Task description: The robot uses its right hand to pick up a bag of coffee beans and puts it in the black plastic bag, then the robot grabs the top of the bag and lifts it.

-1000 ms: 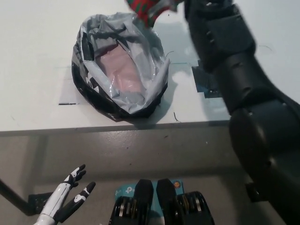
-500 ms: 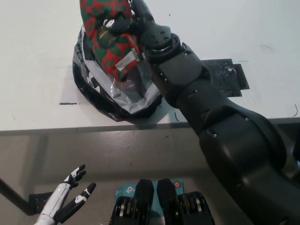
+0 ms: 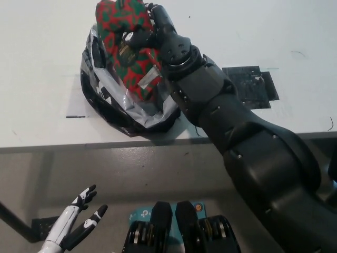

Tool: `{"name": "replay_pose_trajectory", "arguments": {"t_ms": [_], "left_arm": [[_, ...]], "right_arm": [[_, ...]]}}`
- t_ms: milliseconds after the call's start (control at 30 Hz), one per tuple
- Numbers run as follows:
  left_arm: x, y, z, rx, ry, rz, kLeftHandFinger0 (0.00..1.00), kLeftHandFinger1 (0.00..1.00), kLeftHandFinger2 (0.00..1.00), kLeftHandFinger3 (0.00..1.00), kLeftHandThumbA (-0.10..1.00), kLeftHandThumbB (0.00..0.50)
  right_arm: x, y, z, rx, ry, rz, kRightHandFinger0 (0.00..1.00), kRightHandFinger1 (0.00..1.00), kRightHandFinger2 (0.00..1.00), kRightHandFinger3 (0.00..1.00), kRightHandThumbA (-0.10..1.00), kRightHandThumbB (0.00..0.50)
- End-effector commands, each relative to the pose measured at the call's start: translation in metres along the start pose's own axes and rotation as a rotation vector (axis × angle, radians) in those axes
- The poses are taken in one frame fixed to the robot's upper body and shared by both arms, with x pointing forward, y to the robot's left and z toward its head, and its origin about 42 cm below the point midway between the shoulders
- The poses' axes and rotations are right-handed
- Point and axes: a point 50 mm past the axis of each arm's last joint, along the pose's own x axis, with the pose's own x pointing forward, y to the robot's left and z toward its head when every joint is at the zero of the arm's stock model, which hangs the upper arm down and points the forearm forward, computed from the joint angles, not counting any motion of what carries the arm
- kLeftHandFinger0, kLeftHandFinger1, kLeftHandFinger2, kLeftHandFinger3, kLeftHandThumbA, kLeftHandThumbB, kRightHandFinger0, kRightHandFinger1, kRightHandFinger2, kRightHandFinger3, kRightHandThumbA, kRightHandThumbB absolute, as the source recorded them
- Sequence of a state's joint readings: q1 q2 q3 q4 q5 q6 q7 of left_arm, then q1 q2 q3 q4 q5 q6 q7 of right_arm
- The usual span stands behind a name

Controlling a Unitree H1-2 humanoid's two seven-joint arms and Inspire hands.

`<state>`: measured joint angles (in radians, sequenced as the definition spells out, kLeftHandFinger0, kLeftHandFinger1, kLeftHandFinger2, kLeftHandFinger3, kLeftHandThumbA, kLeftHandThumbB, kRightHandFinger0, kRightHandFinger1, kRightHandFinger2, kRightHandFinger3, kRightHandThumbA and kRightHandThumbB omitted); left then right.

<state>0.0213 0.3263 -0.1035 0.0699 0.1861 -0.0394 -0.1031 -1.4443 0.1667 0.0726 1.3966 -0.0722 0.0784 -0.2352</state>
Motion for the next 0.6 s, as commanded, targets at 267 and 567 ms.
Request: {"name": "replay_pose_trajectory", "arguments": {"t_ms": [267, 567], "left_arm": [[0.006, 0.010, 0.016, 0.045, -0.065, -0.010, 1.00, 1.00, 1.00, 1.00, 0.83, 0.152], [0.009, 0.014, 0.021, 0.053, -0.067, -0.004, 1.00, 1.00, 1.00, 1.00, 0.85, 0.157]], "right_arm": [[-0.002, 0.001, 0.040, -0.076, -0.204, -0.028, 0.00, 0.36, 0.79, 0.80, -0.10, 0.154], [-0.003, 0.008, 0.035, -0.155, -0.205, 0.018, 0.28, 0.55, 0.83, 1.00, 0.27, 0.342]]}}
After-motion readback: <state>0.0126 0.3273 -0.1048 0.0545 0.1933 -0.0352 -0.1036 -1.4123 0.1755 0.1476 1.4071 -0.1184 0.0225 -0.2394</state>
